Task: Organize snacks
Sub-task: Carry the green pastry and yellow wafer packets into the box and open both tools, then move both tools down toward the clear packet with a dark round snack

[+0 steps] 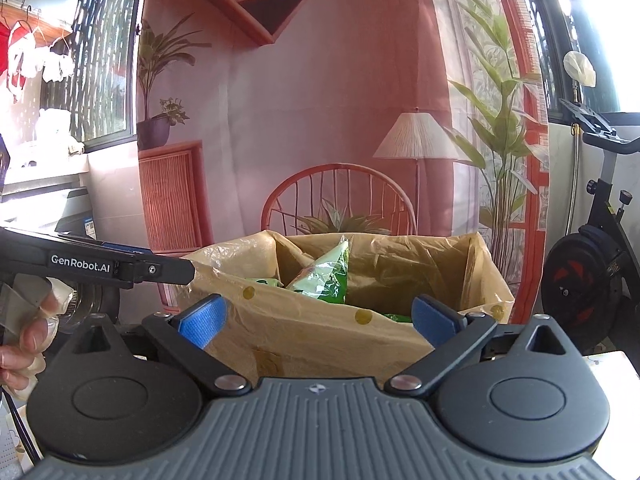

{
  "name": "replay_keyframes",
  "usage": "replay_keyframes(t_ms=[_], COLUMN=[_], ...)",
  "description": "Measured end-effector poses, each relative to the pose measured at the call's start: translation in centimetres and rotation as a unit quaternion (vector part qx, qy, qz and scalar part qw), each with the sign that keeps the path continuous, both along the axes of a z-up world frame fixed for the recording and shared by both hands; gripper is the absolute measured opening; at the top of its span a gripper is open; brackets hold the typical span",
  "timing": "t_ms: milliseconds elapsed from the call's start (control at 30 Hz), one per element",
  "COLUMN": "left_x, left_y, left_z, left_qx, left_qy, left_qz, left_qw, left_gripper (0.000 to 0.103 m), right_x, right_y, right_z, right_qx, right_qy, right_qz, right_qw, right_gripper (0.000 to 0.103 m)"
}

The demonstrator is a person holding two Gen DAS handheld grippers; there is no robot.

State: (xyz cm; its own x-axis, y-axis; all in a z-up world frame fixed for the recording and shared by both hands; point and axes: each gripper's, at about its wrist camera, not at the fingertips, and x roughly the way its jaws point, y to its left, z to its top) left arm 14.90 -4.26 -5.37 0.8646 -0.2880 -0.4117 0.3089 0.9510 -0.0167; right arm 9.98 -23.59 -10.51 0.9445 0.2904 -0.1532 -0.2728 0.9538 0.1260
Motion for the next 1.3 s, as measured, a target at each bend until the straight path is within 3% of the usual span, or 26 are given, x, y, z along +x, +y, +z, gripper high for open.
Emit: replay_keyframes(t_ms=[200,500,667,767,900,1133,1300], left_x=[-1.6,-1.9,-2.1,-2.4,-2.8,-2.9,-3.2], left_y=[0.5,0.4,-0.1,-0.6,-1.0,-1.8,-2.1], left_z=[-3.3,-8.0,-10.2,-11.5,-12.7,-14.1,-14.6], left_qx=[-0.009,-0.013,-0.015,-0.009,-0.006,-0.011,-0.016], left_qy=[0.04,0.096,0.123,0.137,0.152,0.176,0.185], left_qz=[-0.006,-0.002,-0.002,-0.007,-0.013,-0.031,-0.035], left_qw=[0.9991,0.9953,0.9923,0.9905,0.9883,0.9838,0.982], left_gripper=[0.071,0.071,0.07,0.069,0.069,0.06,0.06], right_x=[-1.7,-3.4,-3.7,-3.8,-3.8,-3.9,-4.0], right_y=[0.1,-1.2,-0.4,0.8,2.0,2.9,3.9], right_z=[-2.1,-6.3,-8.5,-9.8,-11.7,-14.0,-14.8], right_qx=[0.012,0.06,0.014,-0.037,-0.074,-0.076,-0.078], right_qy=[0.005,0.056,0.085,0.103,0.133,0.175,0.185], right_qz=[-0.015,-0.007,0.007,0.005,0.029,0.069,0.084], right_qw=[1.0,0.997,0.996,0.994,0.988,0.979,0.976], right_gripper=[0.103,0.103,0.103,0.103,0.093,0.081,0.08])
